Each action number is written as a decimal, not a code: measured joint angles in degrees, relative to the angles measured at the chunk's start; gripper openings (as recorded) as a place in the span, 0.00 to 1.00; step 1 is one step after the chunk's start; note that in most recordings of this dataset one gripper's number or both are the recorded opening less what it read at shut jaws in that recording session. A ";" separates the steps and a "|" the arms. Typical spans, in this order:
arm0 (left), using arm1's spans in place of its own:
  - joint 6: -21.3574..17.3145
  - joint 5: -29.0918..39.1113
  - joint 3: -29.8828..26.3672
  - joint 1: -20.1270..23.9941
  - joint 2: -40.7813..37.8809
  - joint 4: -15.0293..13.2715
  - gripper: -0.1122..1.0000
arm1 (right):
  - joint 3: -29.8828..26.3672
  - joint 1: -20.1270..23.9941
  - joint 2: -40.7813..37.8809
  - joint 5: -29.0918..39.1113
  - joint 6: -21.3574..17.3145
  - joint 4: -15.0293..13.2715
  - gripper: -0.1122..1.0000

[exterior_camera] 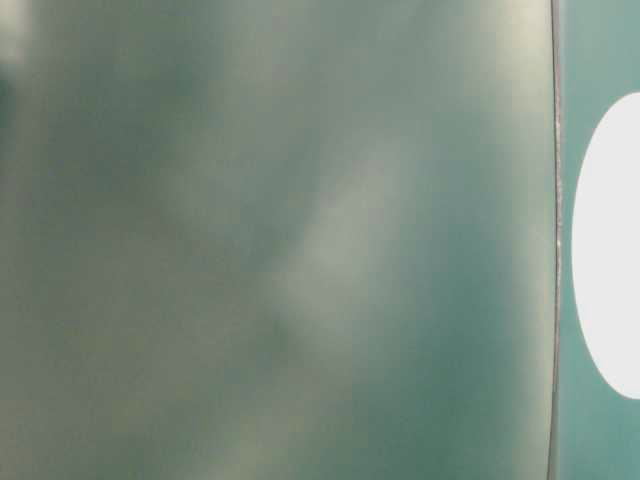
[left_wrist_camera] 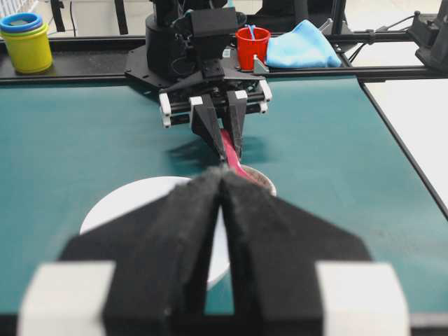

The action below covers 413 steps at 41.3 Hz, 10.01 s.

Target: Scoop the yellow hexagonal prism block from the bowl with a spoon using the right arm.

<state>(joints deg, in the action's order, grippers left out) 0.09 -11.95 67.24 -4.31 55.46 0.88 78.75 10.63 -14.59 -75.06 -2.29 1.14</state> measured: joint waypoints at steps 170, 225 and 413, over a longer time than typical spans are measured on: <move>-0.70 0.26 0.00 0.00 0.00 0.00 0.16 | -59.33 -16.96 14.06 135.70 -6.68 8.17 0.29; -0.70 0.26 0.00 -0.09 0.00 0.00 0.16 | -65.57 -17.05 8.26 140.01 -6.50 8.17 0.30; -0.79 0.53 0.00 -0.09 0.44 0.09 0.16 | -54.23 -17.31 10.46 102.48 -5.71 7.65 0.29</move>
<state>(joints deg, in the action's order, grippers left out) -0.70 -11.43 67.24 -4.39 55.90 0.97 24.52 -6.68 -4.13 27.42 -8.00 8.79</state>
